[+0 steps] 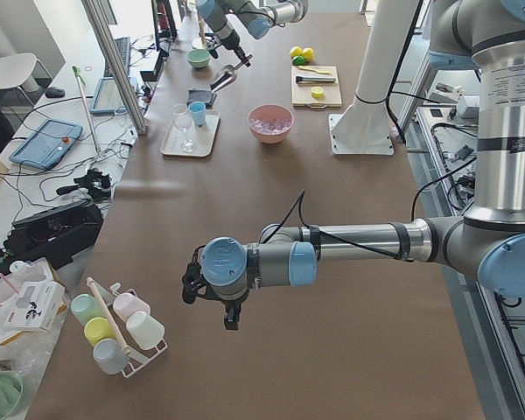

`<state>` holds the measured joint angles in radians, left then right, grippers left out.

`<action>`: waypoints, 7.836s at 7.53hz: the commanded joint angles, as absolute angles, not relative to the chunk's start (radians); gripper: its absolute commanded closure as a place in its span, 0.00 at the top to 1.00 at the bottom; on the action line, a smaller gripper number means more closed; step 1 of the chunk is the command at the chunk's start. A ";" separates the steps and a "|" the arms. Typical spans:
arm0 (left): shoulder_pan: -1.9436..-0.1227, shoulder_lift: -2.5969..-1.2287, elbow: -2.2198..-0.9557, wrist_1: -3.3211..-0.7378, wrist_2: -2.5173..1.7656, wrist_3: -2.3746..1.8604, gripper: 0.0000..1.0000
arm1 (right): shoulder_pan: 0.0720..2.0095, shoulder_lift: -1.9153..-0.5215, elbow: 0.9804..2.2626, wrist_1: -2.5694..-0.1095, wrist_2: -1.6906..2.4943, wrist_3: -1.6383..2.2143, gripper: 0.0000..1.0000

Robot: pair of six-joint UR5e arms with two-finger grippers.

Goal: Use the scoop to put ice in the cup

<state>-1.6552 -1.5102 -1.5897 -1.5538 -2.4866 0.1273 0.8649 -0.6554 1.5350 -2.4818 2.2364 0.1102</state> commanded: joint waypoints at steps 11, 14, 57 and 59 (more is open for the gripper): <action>-1.661 -1.474 -1.643 -1.552 -2.490 0.127 0.98 | 0.939 -1.184 2.046 -2.222 2.285 0.707 0.00; -1.661 -1.474 -1.647 -1.554 -2.491 0.127 0.98 | 0.827 -1.287 2.046 -2.042 2.313 0.783 0.00; -1.686 -1.411 -1.621 -1.563 -2.425 -0.003 0.98 | 1.597 -1.690 1.770 -1.740 2.279 -0.114 1.00; -1.686 -1.413 -1.626 -1.566 -2.425 -0.002 0.98 | 1.597 -1.690 1.770 -1.740 2.279 -0.114 1.00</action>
<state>-1.6857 -1.4145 -1.6204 -1.5642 -2.4253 -0.0036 1.5969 -1.6906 1.7707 -1.7408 2.2794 -0.1135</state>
